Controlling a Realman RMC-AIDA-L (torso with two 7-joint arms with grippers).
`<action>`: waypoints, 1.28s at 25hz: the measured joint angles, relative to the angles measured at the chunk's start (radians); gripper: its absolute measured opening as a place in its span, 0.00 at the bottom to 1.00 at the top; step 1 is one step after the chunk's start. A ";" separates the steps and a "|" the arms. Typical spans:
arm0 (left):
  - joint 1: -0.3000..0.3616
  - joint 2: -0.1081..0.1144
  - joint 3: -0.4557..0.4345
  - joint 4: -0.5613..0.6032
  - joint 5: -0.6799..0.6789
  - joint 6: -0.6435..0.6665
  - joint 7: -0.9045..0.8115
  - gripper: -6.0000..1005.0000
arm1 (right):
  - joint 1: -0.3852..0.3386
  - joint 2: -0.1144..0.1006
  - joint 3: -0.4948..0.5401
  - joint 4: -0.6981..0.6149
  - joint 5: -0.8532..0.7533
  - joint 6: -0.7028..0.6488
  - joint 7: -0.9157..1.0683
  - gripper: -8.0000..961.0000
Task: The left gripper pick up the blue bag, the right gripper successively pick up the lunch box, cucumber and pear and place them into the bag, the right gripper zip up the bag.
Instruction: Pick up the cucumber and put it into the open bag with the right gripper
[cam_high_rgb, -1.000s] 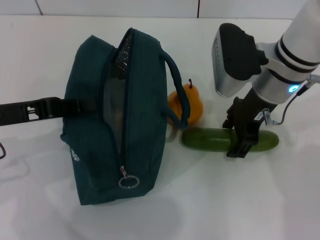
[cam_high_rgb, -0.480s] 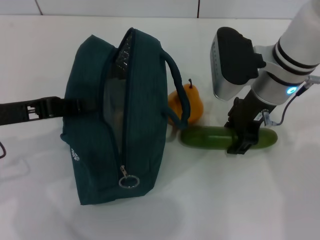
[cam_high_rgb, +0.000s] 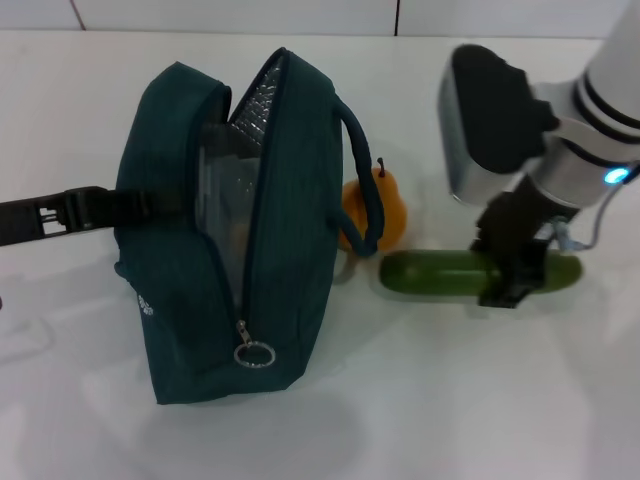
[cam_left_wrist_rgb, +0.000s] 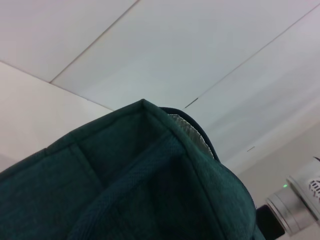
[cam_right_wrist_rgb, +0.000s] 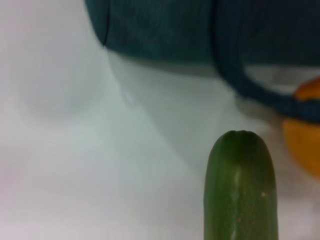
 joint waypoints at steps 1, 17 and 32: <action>0.000 0.000 0.000 0.000 0.000 0.000 0.000 0.05 | -0.022 0.000 0.001 -0.035 -0.013 -0.014 0.007 0.60; 0.007 0.000 0.000 0.002 -0.006 0.004 -0.001 0.05 | -0.189 -0.006 0.369 -0.339 -0.027 -0.187 0.007 0.62; -0.002 -0.004 0.003 0.001 -0.024 0.007 -0.002 0.05 | -0.201 -0.003 0.554 -0.303 0.443 0.009 -0.098 0.63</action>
